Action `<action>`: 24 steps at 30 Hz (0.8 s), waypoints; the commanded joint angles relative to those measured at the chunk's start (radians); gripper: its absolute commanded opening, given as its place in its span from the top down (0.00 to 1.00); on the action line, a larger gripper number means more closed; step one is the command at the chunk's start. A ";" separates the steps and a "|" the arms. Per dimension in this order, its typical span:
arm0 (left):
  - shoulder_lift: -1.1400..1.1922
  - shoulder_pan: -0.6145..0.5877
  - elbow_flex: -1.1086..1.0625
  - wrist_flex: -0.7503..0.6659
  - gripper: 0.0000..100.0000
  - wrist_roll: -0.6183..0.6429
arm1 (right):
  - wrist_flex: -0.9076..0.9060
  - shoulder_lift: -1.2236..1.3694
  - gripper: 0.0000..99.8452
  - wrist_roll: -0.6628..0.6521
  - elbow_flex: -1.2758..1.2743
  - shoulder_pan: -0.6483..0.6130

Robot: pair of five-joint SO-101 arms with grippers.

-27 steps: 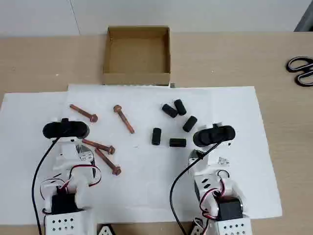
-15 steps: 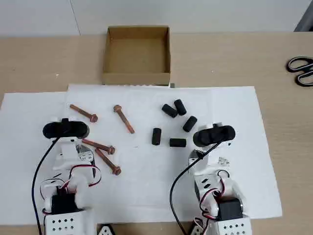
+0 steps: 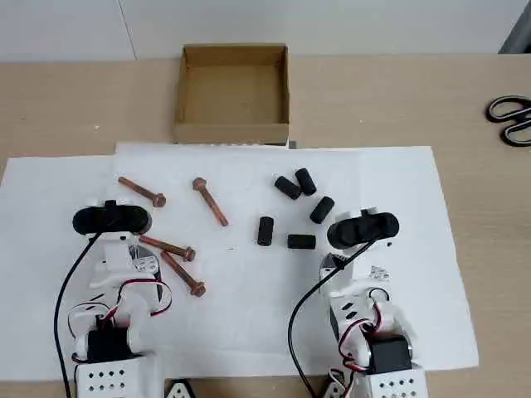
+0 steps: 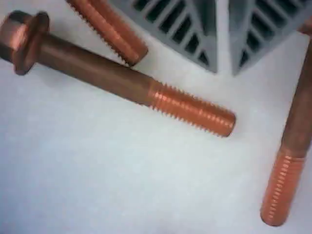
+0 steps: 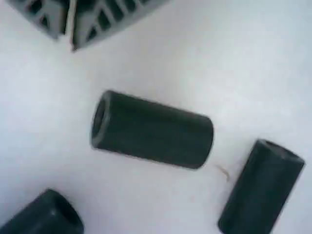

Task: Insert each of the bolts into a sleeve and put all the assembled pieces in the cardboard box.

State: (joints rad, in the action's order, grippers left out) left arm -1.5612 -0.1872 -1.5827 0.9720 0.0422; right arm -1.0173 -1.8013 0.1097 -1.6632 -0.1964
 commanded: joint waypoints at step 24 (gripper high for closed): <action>-0.011 0.000 0.007 -0.021 0.99 0.005 | 0.071 -0.013 1.00 -0.009 -0.014 -0.096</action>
State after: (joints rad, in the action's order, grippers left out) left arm -1.5612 -0.1872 -1.5827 0.9720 0.0422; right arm -0.9712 -1.8013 0.1097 -1.6678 -0.2823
